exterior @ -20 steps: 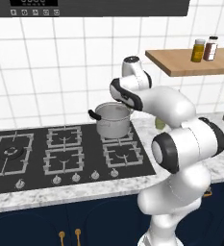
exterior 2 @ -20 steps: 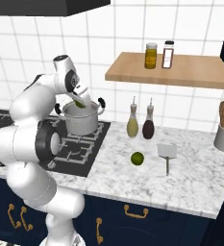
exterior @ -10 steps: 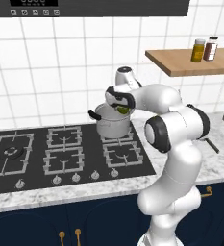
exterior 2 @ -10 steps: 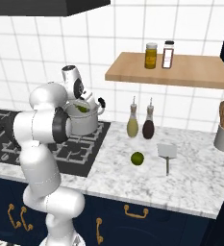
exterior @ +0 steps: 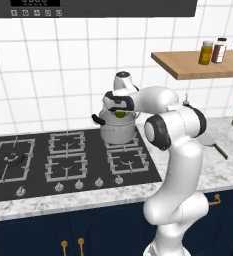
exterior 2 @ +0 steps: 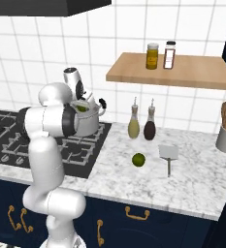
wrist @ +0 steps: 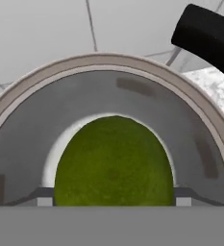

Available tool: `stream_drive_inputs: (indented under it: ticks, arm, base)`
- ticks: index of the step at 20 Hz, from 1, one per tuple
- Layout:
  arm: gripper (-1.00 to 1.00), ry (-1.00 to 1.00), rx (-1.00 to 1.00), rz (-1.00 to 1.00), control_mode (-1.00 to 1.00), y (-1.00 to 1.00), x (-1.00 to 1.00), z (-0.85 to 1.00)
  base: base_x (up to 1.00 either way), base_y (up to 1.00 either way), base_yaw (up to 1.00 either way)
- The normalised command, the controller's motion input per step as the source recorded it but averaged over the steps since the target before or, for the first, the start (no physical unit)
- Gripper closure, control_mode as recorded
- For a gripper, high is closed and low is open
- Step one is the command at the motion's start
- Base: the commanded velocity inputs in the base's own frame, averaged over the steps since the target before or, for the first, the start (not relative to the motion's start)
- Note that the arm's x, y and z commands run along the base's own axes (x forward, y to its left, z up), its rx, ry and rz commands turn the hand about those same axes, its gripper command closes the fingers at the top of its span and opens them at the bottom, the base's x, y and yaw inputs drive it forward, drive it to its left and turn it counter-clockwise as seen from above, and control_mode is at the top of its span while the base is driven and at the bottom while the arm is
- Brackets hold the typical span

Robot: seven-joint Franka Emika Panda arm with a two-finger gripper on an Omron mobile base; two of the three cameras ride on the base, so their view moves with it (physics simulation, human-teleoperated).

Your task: Put the lime and lime in the pot. Retrieve the spatula and lightly stir the vegetables in the pot.

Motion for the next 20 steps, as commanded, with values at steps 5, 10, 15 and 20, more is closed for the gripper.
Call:
stream_drive_inputs:
  ticks: [5, 10, 15, 20]
  arm:
    - [-1.00, 0.00, 0.00, 0.05, -1.00, 0.02, 0.06, -0.06]
    - [-1.00, -0.01, -0.01, 0.00, -1.00, 0.00, -0.30, 0.00]
    - [-1.00, -0.10, -0.02, 0.00, -1.00, -0.01, -0.93, 0.16]
    - [-1.00, -0.05, -0.01, 0.00, -1.00, -0.18, -1.00, 0.15]
  base:
    - [0.00, 0.00, 0.00]
    - [0.00, 0.00, 0.00]
    - [0.00, 0.00, 0.00]
    - [0.00, 0.00, 0.00]
